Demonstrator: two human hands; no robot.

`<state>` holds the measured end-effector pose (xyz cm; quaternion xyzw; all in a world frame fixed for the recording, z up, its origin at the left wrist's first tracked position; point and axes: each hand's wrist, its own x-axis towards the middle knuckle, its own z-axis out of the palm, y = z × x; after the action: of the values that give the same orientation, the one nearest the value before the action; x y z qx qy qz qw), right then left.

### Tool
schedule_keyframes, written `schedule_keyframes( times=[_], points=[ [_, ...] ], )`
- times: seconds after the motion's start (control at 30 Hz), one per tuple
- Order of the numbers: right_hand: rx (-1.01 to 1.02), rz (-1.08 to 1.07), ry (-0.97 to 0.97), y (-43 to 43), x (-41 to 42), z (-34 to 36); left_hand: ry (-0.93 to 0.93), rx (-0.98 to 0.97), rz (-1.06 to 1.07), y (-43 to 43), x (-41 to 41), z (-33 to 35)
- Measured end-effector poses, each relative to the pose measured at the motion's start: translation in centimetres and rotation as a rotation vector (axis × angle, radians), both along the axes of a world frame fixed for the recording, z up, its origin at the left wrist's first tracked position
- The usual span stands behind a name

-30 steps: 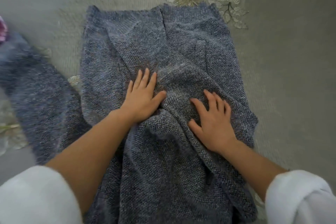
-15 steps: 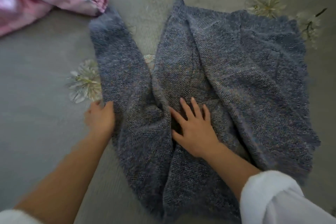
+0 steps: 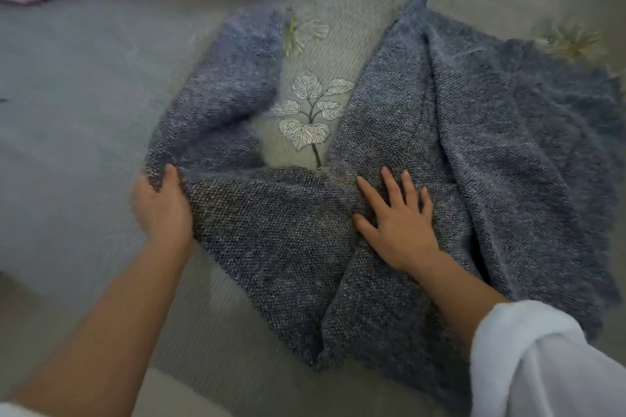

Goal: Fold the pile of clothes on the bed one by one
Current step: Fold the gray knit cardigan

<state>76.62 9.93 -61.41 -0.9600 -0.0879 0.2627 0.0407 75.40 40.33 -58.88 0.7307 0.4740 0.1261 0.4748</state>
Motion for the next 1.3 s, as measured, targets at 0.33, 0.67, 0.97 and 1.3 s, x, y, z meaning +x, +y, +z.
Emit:
schedule_keyframes(
  times=[0.33,0.67,0.97,1.3],
  points=[
    [0.041,0.321,0.091,4.7,-2.9,-0.7,-0.032,-0.83,0.094,1.7,-3.6,-0.2],
    [0.292,-0.188,-0.2,-1.9,-1.7,3.9,-0.121,0.026,-0.624,-7.7,-0.5,7.0],
    [1.245,-1.3,0.012,-10.0,1.9,6.8,0.153,0.362,-1.724,-23.8,-1.6,4.0],
    [0.54,-0.419,-0.354,-6.2,3.4,6.3,0.314,0.541,-1.256,-18.1,-7.1,-2.4]
  ],
)
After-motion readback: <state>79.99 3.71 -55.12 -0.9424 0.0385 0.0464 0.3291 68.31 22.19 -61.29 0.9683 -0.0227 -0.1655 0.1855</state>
